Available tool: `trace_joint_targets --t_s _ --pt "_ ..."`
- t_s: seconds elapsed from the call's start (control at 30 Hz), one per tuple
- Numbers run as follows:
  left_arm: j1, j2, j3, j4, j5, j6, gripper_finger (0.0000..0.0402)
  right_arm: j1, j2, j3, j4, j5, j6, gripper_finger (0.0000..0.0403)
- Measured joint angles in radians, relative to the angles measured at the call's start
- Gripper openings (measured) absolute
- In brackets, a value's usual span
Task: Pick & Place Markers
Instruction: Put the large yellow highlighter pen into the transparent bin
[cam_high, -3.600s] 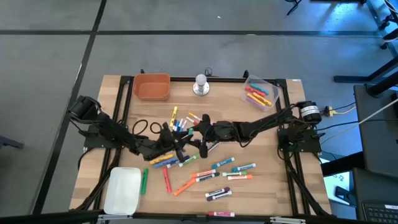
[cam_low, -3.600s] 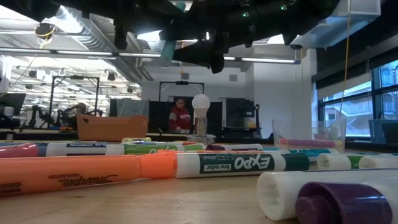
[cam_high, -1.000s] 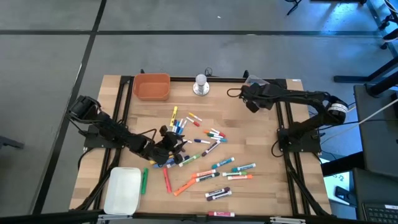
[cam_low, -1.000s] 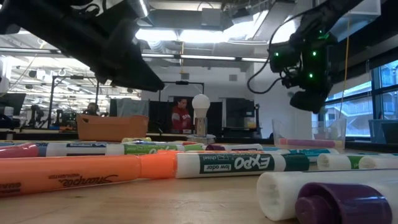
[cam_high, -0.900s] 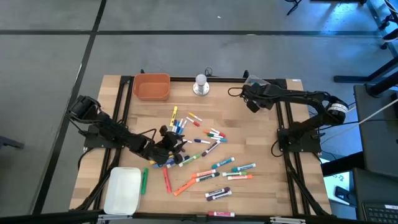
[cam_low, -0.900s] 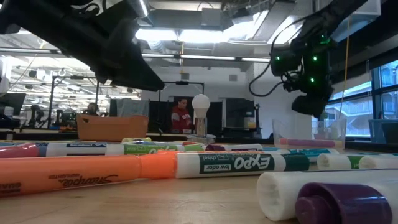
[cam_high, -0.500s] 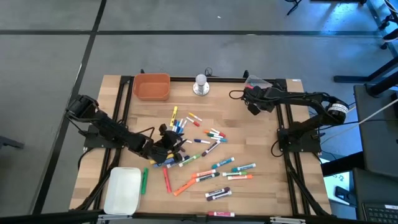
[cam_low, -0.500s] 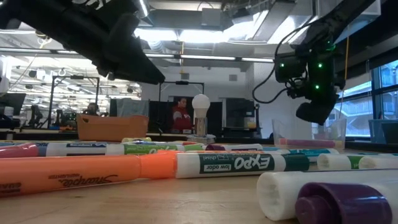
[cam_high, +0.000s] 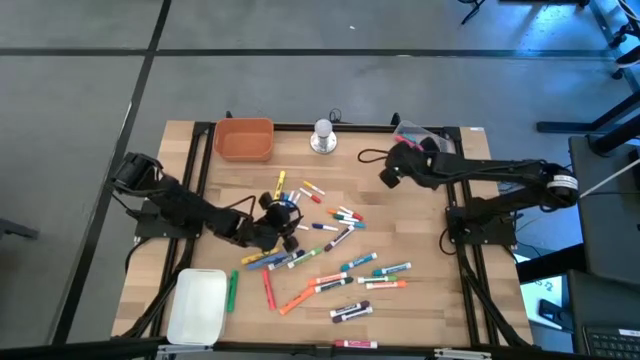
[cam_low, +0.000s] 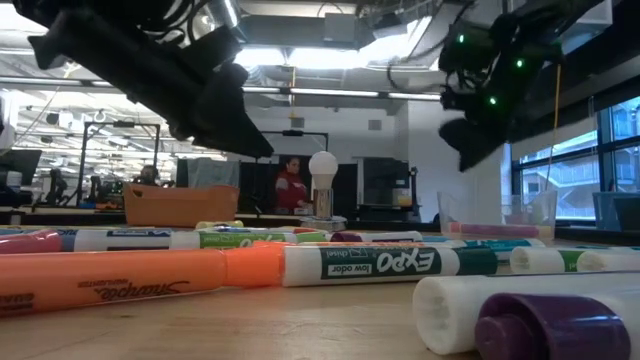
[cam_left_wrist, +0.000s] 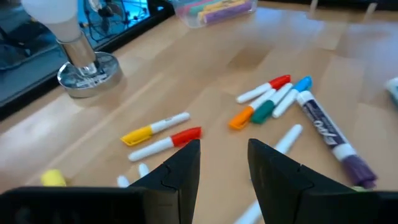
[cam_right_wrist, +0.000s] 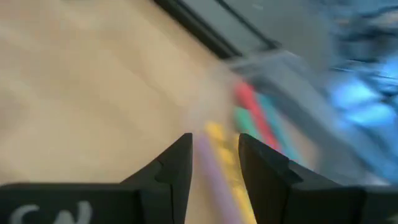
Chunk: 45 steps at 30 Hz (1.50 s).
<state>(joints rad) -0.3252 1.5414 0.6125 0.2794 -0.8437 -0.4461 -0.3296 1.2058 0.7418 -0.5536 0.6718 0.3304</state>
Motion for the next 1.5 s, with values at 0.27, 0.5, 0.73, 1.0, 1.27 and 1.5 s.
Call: trace_joint_targets --t_s 0.27,0.5,0.73,1.0,1.27,1.5 --pt "0.043 0.000 0.000 -0.160 -0.001 -0.189 0.0130 0.154 -0.067 -0.002 0.355 -0.262 -0.120 0.0131" --pt "-0.001 -0.011 0.000 -0.171 -0.017 -0.247 0.0114 0.218 0.021 -0.061 0.805 -0.302 -0.339 0.0131" --pt "-0.110 -0.077 0.000 -0.177 -0.141 -0.249 0.0038 0.219 0.129 -0.061 0.958 -0.355 -0.249 0.0131" --pt "-0.181 -0.100 0.001 -0.242 -0.183 -0.293 0.0007 0.336 0.172 0.016 1.061 -0.669 -0.497 0.0064" --pt "-0.185 -0.066 0.000 -0.285 -0.117 -0.408 0.0002 0.406 0.181 0.183 0.901 -0.394 -0.725 0.0025" --pt "-0.195 -0.066 0.000 -0.285 -0.020 -0.415 0.0007 0.334 0.220 0.182 0.820 -0.070 -0.426 0.0043"
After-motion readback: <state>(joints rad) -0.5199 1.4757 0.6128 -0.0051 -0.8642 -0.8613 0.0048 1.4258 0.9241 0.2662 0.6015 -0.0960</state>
